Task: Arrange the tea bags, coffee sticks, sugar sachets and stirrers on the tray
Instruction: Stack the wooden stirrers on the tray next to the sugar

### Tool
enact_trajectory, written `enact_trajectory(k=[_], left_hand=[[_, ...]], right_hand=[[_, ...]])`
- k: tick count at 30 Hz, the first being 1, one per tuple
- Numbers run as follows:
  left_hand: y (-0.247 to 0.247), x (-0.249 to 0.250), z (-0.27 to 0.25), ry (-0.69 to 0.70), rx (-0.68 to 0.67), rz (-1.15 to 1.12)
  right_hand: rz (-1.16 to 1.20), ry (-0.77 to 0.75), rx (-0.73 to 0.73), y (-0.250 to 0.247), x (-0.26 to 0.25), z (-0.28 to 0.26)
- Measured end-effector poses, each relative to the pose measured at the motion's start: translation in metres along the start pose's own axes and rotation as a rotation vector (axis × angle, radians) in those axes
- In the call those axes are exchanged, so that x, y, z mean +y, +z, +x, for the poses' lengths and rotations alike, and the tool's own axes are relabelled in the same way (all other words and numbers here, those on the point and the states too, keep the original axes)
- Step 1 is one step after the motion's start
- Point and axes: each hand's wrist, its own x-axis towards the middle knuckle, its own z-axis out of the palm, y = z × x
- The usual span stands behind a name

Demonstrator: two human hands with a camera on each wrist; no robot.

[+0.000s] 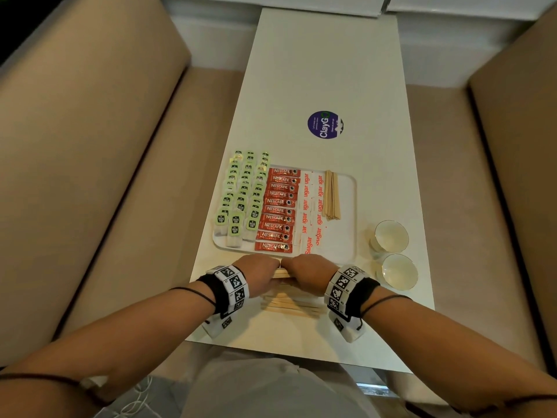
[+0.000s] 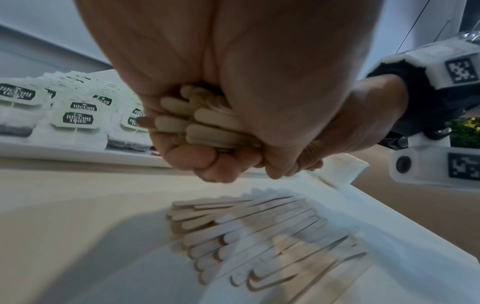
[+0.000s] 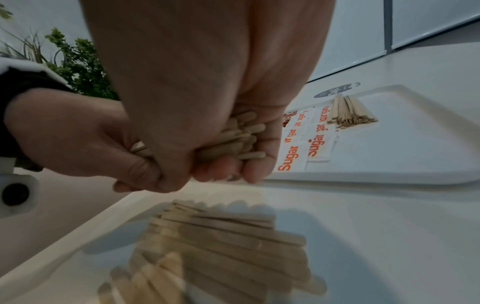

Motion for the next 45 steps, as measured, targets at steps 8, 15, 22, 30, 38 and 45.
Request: enact_trajectory(k=[8, 15, 22, 30, 38, 45], left_hand=[[-0.015, 0.0, -0.001, -0.002, 0.003, -0.04], [-0.026, -0.001, -0.002, -0.016, -0.003, -0.151], [-0.038, -0.011, -0.004, -0.073, 0.038, -0.268], [-0.051, 0.005, -0.005, 0.049, 0.153, -0.38], [-0.048, 0.001, -0.009, -0.007, 0.132, -0.326], [-0.054, 0.011, -0.004, -0.033, 0.14, -0.345]], right_hand=[[-0.095, 0.061, 0.028, -0.015, 0.014, -0.002], [-0.037, 0.045, 0.064, -0.027, 0.017, -0.003], [0.346, 0.1, 0.247, -0.055, 0.02, -0.014], [0.683, 0.169, 0.356, -0.06, -0.002, -0.012], [0.663, 0.214, 0.343, -0.058, 0.002, -0.01], [0.632, 0.367, 0.423, -0.059, -0.008, -0.003]])
